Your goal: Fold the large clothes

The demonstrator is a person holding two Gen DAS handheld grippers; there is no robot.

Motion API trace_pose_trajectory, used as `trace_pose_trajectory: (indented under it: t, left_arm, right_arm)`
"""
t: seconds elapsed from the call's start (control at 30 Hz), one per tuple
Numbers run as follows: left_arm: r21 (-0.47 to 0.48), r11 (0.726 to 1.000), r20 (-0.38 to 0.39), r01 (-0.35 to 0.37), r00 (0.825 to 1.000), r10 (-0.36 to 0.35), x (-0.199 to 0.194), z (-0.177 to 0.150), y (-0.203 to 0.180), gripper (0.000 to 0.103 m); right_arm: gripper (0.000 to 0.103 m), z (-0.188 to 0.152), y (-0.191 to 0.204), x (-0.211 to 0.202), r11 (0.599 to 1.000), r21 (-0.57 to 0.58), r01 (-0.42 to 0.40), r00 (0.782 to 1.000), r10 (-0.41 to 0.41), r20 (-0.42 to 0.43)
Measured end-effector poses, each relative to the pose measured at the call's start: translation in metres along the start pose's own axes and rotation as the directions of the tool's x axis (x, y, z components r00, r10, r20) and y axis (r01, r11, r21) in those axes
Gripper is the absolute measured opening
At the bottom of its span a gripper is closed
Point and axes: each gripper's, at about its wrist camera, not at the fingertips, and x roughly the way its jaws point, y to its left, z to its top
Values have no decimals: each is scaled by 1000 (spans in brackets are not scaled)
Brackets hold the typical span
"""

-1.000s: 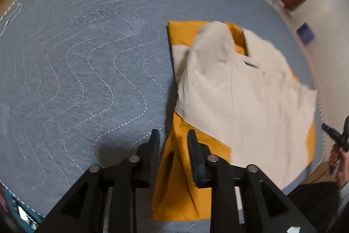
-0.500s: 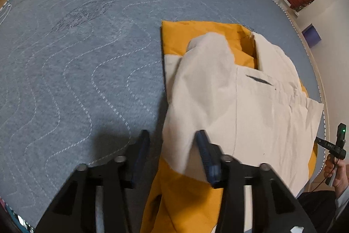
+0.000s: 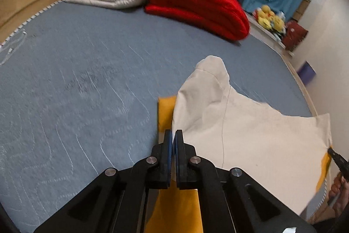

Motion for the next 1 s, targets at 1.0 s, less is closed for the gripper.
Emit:
trace_pose_trajectory:
  t: [1.0]
  left_arm:
    - [22,972,-99,-235,967,236,144,0,4,1]
  right_arm:
    - [3,9,26,206,941,-156,299,917,-328,-226]
